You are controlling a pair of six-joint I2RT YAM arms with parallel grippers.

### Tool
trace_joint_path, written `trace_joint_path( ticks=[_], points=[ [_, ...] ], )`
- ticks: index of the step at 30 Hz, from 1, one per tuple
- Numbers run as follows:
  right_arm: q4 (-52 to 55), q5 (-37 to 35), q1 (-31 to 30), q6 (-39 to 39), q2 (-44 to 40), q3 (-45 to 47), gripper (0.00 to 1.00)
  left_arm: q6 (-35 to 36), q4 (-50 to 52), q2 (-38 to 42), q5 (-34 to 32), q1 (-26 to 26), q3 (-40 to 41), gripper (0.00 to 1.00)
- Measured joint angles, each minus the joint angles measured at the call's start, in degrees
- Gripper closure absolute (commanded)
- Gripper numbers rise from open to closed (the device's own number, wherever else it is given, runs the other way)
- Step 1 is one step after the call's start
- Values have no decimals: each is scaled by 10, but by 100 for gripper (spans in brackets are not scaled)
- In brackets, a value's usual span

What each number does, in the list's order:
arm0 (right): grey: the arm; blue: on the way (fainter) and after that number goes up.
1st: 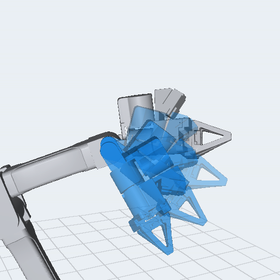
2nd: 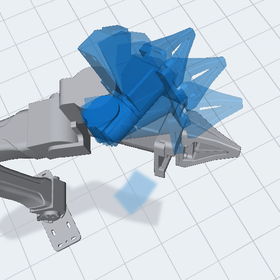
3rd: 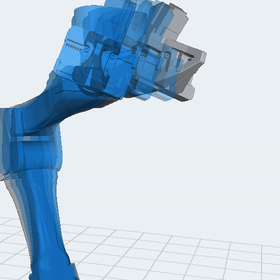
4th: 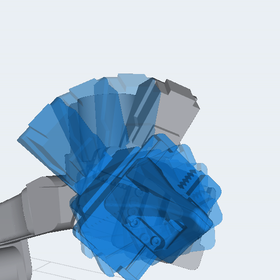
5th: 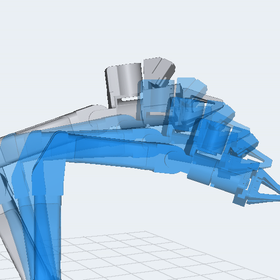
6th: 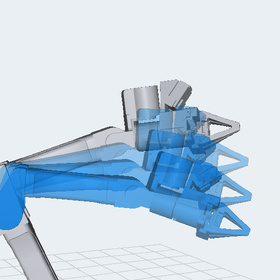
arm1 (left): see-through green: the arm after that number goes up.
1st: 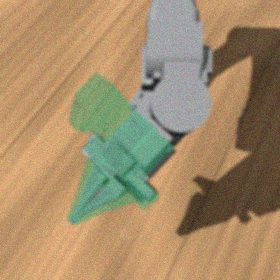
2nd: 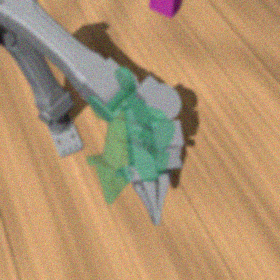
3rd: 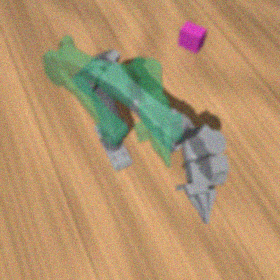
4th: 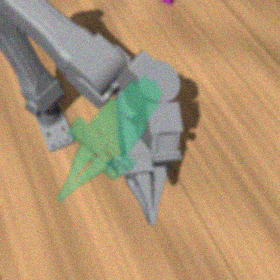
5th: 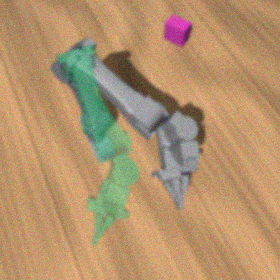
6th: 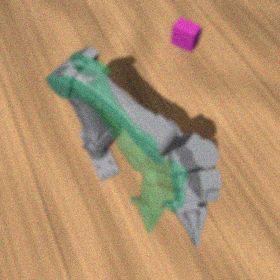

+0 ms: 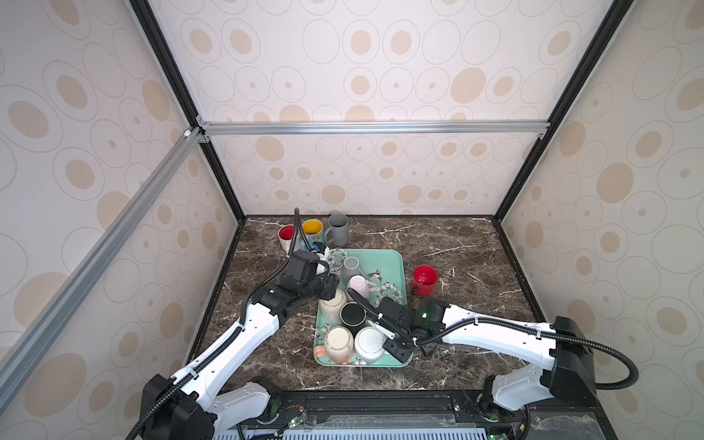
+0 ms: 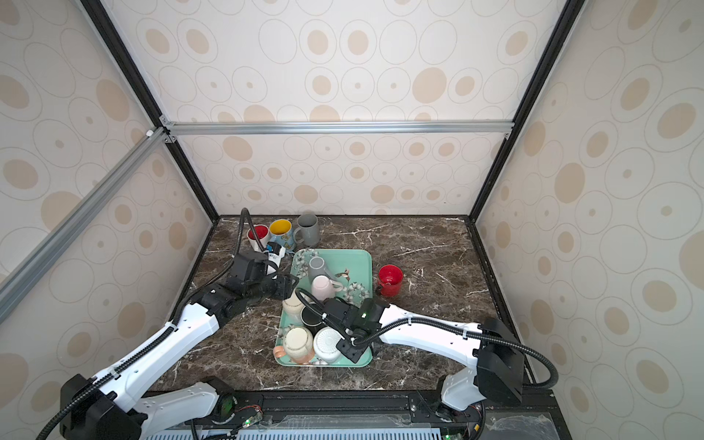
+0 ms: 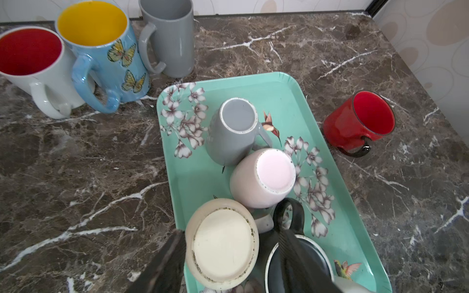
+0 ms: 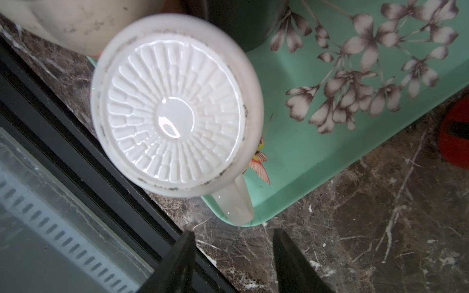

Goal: Turn the mug right side up
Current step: Pick up the mug from the tray.

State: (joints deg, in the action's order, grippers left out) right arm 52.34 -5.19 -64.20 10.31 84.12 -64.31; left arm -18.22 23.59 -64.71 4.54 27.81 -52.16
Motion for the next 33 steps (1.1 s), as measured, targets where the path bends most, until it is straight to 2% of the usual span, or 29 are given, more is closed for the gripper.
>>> trace_joint_path(
  ticks=[9, 16, 23, 29, 33],
  points=[
    [-1, 9, 0, -18, 42, -1, 47, 0, -20, -13, 18, -11, 7, 39],
    [-9, 11, 0, -30, 67, -1, 58, 1, -32, -41, 31, -16, 7, 37],
    [-28, 11, 0, -36, 69, 0, 58, 0, -35, -60, 38, -18, 6, 37],
    [-37, 11, 0, -43, 79, 1, 73, 0, -38, -74, 44, -19, 4, 36],
    [-46, 13, -1, -42, 78, 9, 78, 0, -38, -77, 44, -19, 4, 36]
  ],
)
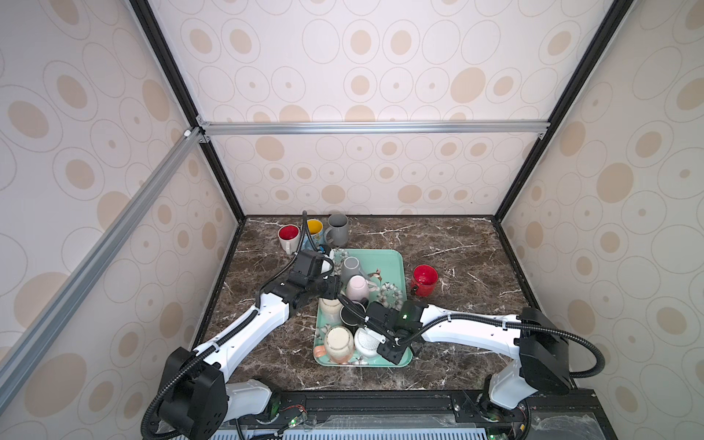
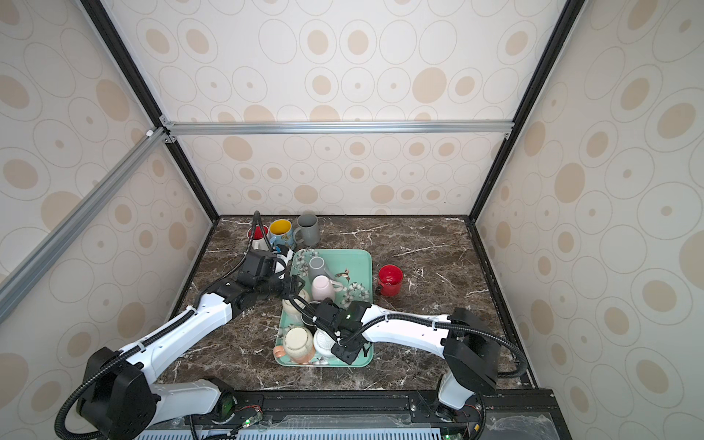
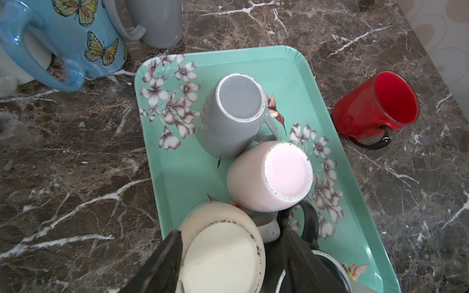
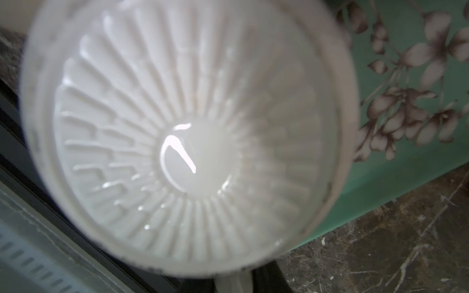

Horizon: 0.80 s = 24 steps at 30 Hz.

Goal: Turn the mug right side up
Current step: Pick up the mug from the tray.

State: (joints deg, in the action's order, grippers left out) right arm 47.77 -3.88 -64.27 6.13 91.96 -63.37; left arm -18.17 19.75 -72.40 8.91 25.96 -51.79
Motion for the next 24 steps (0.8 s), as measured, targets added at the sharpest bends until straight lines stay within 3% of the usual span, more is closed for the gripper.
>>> trace_joint_path(
  ticks=[14, 24],
  points=[
    [-10, -86, -1, 70, -59, 53, 92, -3, -8, -17, 12, -1, -14, 34],
    [-23, -144, -1, 122, -60, 53, 96, -4, -9, -12, 25, -1, -19, 29]
  ],
)
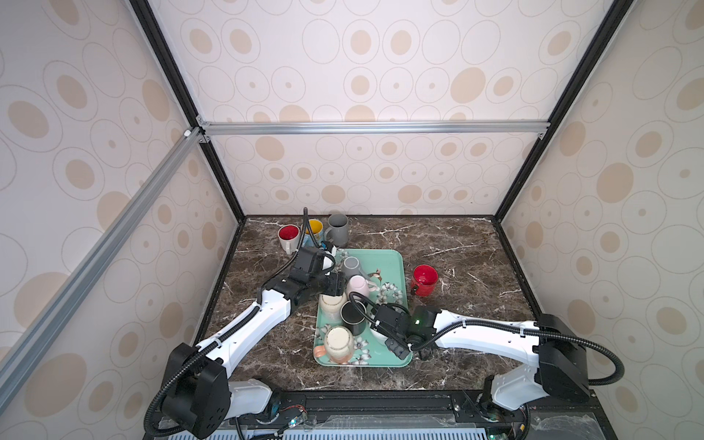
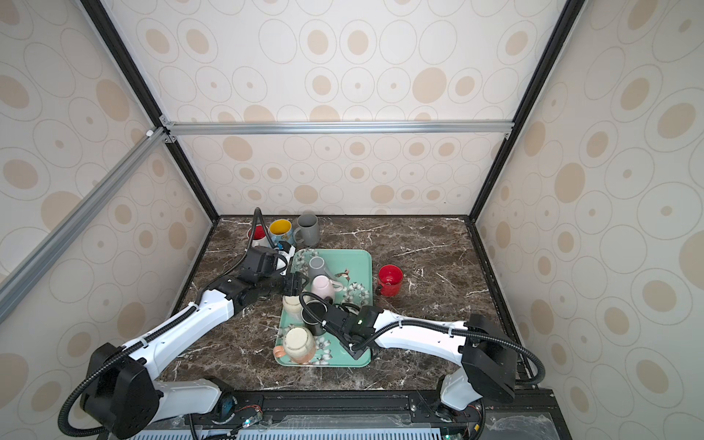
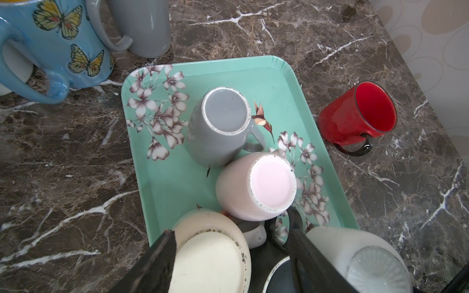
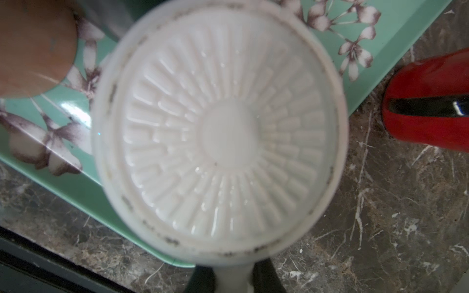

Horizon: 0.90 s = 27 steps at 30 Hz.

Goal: Turn the mug right side up
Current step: Pick up the mug from the tray.

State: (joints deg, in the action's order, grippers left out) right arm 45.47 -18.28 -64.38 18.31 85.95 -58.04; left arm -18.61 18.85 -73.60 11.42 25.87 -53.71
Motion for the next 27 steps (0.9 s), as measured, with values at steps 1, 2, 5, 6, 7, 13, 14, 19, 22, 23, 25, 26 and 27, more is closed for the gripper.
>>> trace_joint_path(
  ticks=[1, 2, 5, 6, 7, 13, 14, 19, 22, 23, 25, 26, 27],
  points=[
    [-2, -3, 0, 4, 0, 0, 96, 0, 0, 3, 0, 0, 0, 28],
    [-3, -6, 0, 8, 2, 0, 96, 0, 0, 5, 0, 0, 0, 28],
    [-9, -12, 0, 18, 8, 0, 95, 0, -1, 9, 1, 0, 0, 28],
    [-13, -14, 0, 22, 11, 1, 94, 0, -1, 9, 1, 0, 0, 28],
    [-18, -15, 0, 27, 13, 3, 92, 0, -1, 9, 1, 0, 0, 28],
    [-43, -14, 5, 51, 18, 16, 77, 0, -1, 9, 1, 0, 0, 28],
    [-46, -15, 5, 54, 20, 16, 74, 0, -1, 9, 1, 0, 0, 28],
    [-59, -15, 8, 63, 31, 16, 65, 0, -1, 9, 1, 0, 0, 28],
    [-63, -15, 9, 63, 38, 16, 64, 0, -1, 9, 1, 0, 0, 28],
    [-64, -15, 9, 63, 40, 16, 64, 0, -1, 9, 1, 0, 0, 28],
    [-67, -14, 11, 63, 44, 16, 66, 0, -1, 9, 1, 0, 0, 28],
    [-69, -14, 11, 62, 45, 16, 70, 0, -1, 9, 1, 0, 0, 28],
    [-71, -14, 12, 62, 47, 16, 74, 0, 0, 9, 1, 0, 0, 28]
  ],
)
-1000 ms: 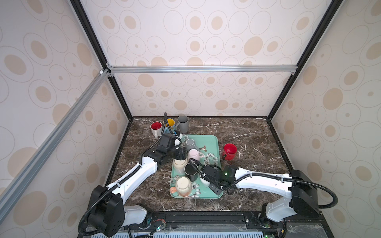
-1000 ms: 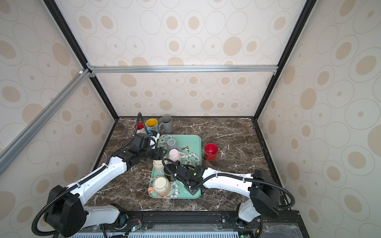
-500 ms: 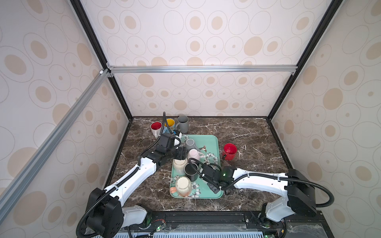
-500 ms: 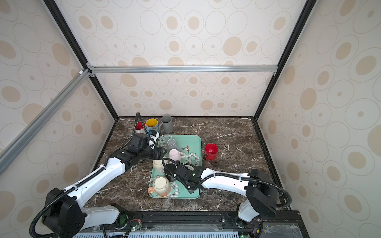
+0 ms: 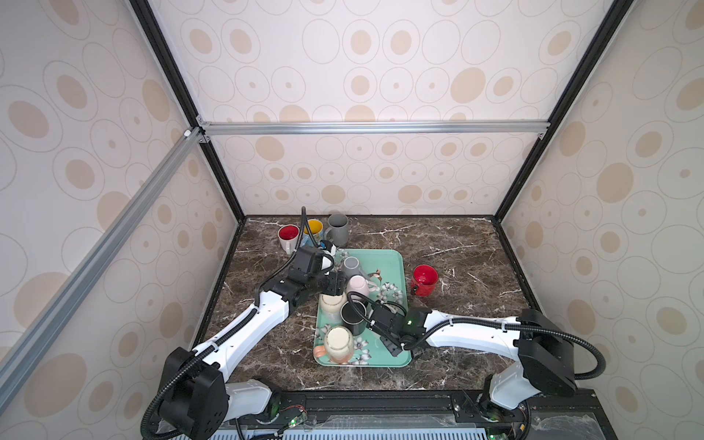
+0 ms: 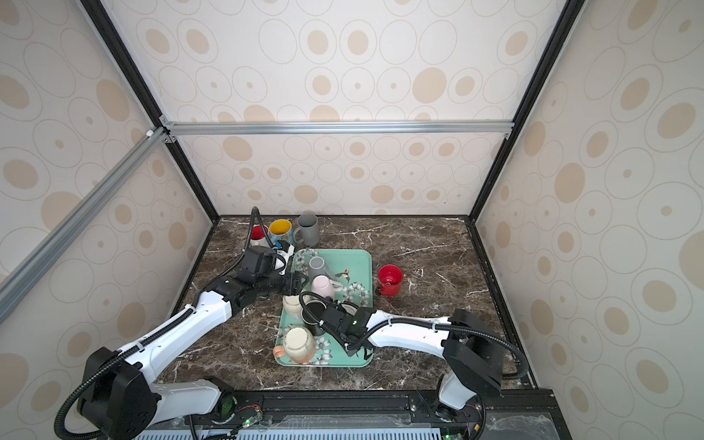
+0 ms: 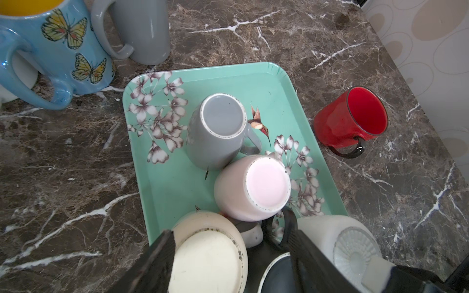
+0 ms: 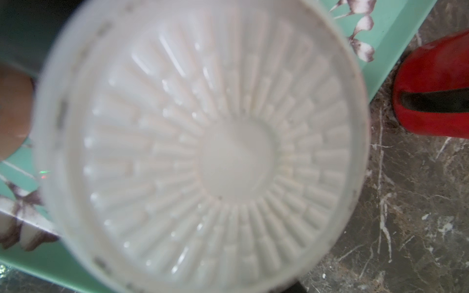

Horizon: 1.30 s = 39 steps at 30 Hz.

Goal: Turn the mug right side up
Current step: Pick up the mug from the tray.

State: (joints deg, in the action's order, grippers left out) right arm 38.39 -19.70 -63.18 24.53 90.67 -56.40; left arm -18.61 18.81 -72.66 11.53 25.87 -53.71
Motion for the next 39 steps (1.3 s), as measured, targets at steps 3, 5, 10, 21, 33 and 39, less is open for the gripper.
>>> trace_joint_path(
  ticks=[3, 5, 10, 21, 33, 39],
  points=[
    [-3, 0, 1, 0, 2, 0, 82, 0, 0, 0, 0, 0, 0, 28],
    [-8, -1, 3, 3, 2, 0, 86, 0, 0, 0, 0, 0, 0, 28],
    [-12, -2, 4, 3, 1, 0, 92, 0, 0, 0, 0, 0, -2, 28],
    [-9, -11, 6, 0, -28, 10, 97, 0, -4, 0, 6, 0, -8, 28],
    [-16, -39, 6, 7, -95, 27, 99, 0, -24, 29, 7, -1, -8, 27],
    [-21, -55, 6, 11, -138, 28, 99, 0, -30, 42, 3, -2, -3, 26]
  ],
)
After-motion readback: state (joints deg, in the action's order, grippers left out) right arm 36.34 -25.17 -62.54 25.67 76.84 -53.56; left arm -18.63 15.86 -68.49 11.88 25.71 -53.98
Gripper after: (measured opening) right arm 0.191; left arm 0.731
